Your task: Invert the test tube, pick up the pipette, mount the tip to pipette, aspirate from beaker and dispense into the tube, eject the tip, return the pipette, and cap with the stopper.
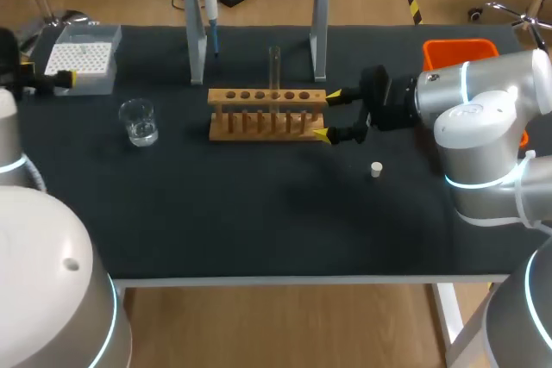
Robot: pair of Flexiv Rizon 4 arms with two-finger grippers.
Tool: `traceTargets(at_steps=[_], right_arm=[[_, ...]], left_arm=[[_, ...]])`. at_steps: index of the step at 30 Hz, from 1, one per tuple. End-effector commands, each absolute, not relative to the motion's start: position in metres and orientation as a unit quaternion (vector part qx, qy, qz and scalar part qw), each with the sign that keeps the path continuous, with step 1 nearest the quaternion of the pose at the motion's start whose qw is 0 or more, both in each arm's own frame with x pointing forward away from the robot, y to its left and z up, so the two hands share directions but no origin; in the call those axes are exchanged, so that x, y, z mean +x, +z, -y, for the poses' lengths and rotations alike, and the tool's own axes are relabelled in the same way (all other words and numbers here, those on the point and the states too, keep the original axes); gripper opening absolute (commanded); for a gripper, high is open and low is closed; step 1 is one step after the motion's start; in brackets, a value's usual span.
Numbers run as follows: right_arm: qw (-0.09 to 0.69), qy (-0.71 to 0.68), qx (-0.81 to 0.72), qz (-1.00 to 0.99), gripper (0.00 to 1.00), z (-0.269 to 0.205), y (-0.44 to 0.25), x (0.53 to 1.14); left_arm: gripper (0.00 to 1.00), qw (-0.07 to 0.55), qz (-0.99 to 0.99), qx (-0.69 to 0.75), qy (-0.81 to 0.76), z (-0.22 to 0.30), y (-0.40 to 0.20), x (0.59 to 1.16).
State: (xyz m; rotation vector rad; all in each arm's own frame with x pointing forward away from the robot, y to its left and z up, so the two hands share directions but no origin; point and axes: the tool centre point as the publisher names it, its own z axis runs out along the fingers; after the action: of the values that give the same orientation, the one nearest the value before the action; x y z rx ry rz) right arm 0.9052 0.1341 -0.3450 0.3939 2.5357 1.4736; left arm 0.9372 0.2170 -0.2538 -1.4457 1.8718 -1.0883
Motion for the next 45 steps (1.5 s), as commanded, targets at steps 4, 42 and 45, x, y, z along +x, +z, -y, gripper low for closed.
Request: traceTargets(at_steps=[4,42,45], right_arm=[[0.090,0.496,0.132,-0.853,1.00,-0.133,-0.345,0.905],[0.090,0.496,0.132,-0.853,1.00,-0.133,-0.345,0.905],[0.090,0.496,0.132,-0.853,1.00,-0.133,-0.345,0.905]], left_arm=[[1.00,0.289,-0.685,-0.556,-0.371,-0.208,-0.253,0.941],[1.00,0.291,-0.672,-0.600,-0.321,-0.225,-0.314,1.078],[1.00,0.291,-0.669,-0.606,-0.316,-0.227,-0.319,1.091]])
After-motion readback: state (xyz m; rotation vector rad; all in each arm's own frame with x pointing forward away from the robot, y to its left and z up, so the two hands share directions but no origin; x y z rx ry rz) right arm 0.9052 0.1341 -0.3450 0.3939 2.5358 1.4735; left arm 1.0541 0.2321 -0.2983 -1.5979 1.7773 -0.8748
